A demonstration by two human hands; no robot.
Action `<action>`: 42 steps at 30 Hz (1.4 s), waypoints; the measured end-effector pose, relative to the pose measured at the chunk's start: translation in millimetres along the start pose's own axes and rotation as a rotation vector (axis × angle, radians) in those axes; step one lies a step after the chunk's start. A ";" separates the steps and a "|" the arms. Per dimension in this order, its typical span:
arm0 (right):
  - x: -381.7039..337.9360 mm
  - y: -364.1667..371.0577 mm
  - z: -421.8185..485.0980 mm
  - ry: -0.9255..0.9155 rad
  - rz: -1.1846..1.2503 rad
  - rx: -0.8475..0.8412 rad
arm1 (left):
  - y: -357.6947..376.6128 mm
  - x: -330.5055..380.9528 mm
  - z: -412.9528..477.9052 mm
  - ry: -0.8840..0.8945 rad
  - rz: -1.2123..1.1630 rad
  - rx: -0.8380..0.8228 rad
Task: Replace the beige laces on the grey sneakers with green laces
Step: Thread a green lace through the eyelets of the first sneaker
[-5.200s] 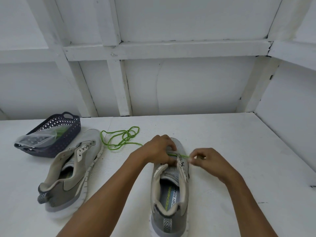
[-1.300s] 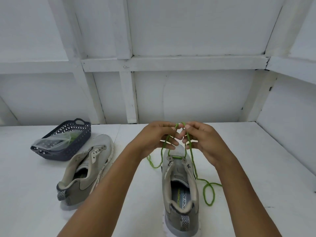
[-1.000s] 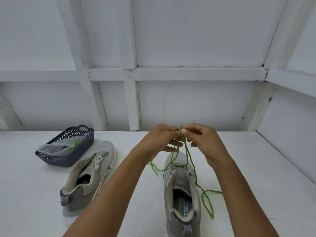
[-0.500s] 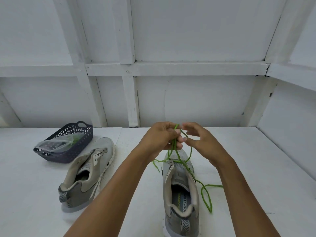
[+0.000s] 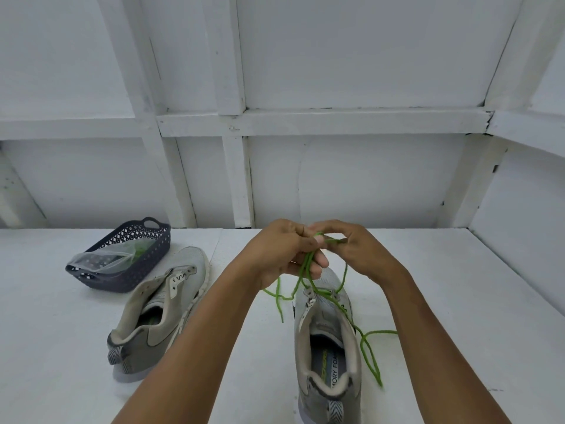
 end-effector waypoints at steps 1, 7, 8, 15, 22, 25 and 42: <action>1.1 -3.0 2.9 0.007 -0.001 0.035 | -0.5 0.4 -0.7 -0.009 -0.006 0.005; 19.5 -7.8 17.0 0.085 -0.071 0.107 | 1.9 3.1 -7.5 -0.030 -0.107 -0.054; 23.7 -5.5 18.0 0.090 -0.107 0.097 | 3.1 3.9 -7.7 -0.026 -0.136 -0.069; -13.4 0.4 -1.5 -0.184 -0.136 0.020 | -1.1 5.8 1.0 0.037 -0.170 0.041; -18.5 -12.2 -2.7 -0.154 0.032 0.079 | 4.2 9.0 -0.7 0.041 -0.143 -0.002; -3.7 -8.4 5.8 -0.049 -0.041 0.067 | 7.6 12.1 -3.9 0.043 -0.185 -0.034; -28.1 -12.4 -5.9 -0.197 0.028 0.042 | 1.0 14.3 -6.3 0.051 -0.152 0.055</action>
Point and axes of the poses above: each hand's wrist, its own z-axis towards the middle knuckle, its own y-axis out of the palm, x = y × z, the point moved 7 cm from there along z, towards the middle knuckle, and after that the axes turned 11 degrees about -z, right-handed, at the moved point
